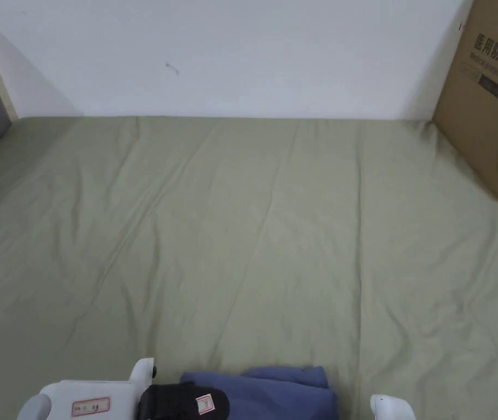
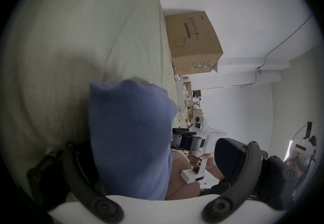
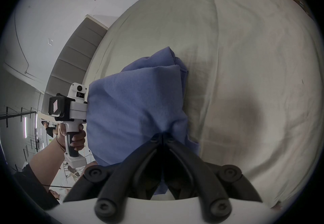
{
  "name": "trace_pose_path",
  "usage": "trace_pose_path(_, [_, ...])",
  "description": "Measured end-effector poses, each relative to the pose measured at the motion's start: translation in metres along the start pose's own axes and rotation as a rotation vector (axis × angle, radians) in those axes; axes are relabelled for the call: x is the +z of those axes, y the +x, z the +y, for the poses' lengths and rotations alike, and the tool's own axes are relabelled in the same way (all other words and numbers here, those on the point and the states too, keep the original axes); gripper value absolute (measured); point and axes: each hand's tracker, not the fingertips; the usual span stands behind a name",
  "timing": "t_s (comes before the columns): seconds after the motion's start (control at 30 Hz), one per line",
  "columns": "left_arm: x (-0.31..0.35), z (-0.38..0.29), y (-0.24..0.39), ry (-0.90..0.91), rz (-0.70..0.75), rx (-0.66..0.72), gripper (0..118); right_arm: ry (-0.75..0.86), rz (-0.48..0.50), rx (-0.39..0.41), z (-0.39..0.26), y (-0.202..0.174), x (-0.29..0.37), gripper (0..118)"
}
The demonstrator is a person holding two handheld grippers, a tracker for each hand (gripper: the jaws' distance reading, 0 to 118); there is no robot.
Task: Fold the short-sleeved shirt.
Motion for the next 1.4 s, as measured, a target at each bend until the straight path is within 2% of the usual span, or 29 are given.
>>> trace_pose_path(0.03, [-0.002,0.002,0.001,0.001,0.017,-0.018,110,0.0,-0.001,-0.002,0.0,0.0,-0.001,1])
trace_pose_path(0.07, [-0.005,0.005,0.001,0.012,0.064,-0.033,82,0.002,-0.002,-0.005,0.0,-0.001,-0.001,1])
trace_pose_path(0.1, [-0.009,0.008,0.0,0.037,0.14,-0.018,43,0.003,-0.006,-0.006,0.0,-0.002,-0.001,1])
trace_pose_path(0.13, [-0.017,0.008,0.001,0.05,0.26,0.0,26,0.004,-0.011,-0.006,-0.001,-0.003,-0.001,1])
trace_pose_path(0.17, [-0.023,0.007,-0.001,0.037,0.283,0.04,26,0.008,-0.01,-0.007,-0.001,-0.003,-0.001,1])
trace_pose_path(0.2, [-0.021,0.005,0.003,0.068,0.186,0.057,26,0.012,-0.019,-0.012,-0.002,-0.004,-0.001,1])
trace_pose_path(0.23, [-0.021,0.006,0.012,0.056,0.213,0.028,26,0.014,-0.019,-0.018,-0.003,-0.005,0.0,1])
trace_pose_path(0.33, [-0.01,0.002,0.035,0.06,0.308,-0.08,24,0.053,-0.016,-0.047,-0.006,-0.011,0.011,1])
trace_pose_path(0.43, [0.021,-0.001,0.057,0.115,0.384,-0.144,23,0.099,-0.042,-0.03,-0.01,-0.021,0.031,1])
trace_pose_path(0.53, [0.082,0.003,0.085,0.181,0.499,-0.198,23,0.159,-0.043,-0.004,-0.016,-0.031,0.058,1])
trace_pose_path(0.6, [0.127,0.01,0.105,0.199,0.649,-0.252,23,0.189,-0.041,0.001,-0.02,-0.037,0.075,1])
trace_pose_path(0.7, [0.182,0.027,0.125,0.18,0.962,-0.323,23,0.236,-0.056,0.01,-0.026,-0.048,0.097,1])
trace_pose_path(0.8, [0.215,0.047,0.132,0.133,1.208,-0.37,23,0.265,-0.092,0.03,-0.028,-0.053,0.11,1])
trace_pose_path(0.93, [0.227,0.066,0.12,-0.016,1.59,-0.553,23,0.275,-0.155,0.068,-0.025,-0.059,0.115,1])
trace_pose_path(1.0, [0.236,0.074,0.114,-0.014,1.681,-0.573,24,0.275,-0.17,0.077,-0.022,-0.06,0.115,1])
trace_pose_path(1.03, [0.243,0.078,0.113,0.018,1.689,-0.555,28,0.277,-0.177,0.078,-0.021,-0.061,0.115,1])
trace_pose_path(1.07, [0.25,0.078,0.114,0.046,1.679,-0.549,48,0.279,-0.18,0.078,-0.02,-0.062,0.115,1])
trace_pose_path(1.13, [0.261,0.079,0.122,0.134,1.646,-0.551,102,0.281,-0.181,0.078,-0.018,-0.062,0.116,1])
trace_pose_path(1.17, [0.264,0.078,0.129,0.185,1.636,-0.567,116,0.284,-0.182,0.079,-0.018,-0.063,0.116,1])
trace_pose_path(1.23, [0.268,0.069,0.15,0.28,1.56,-0.643,114,0.297,-0.194,0.096,-0.016,-0.064,0.118,1])
trace_pose_path(1.4, [0.237,0.021,0.196,0.49,1.33,-0.7,114,0.381,-0.212,0.162,-0.012,-0.068,0.135,1])
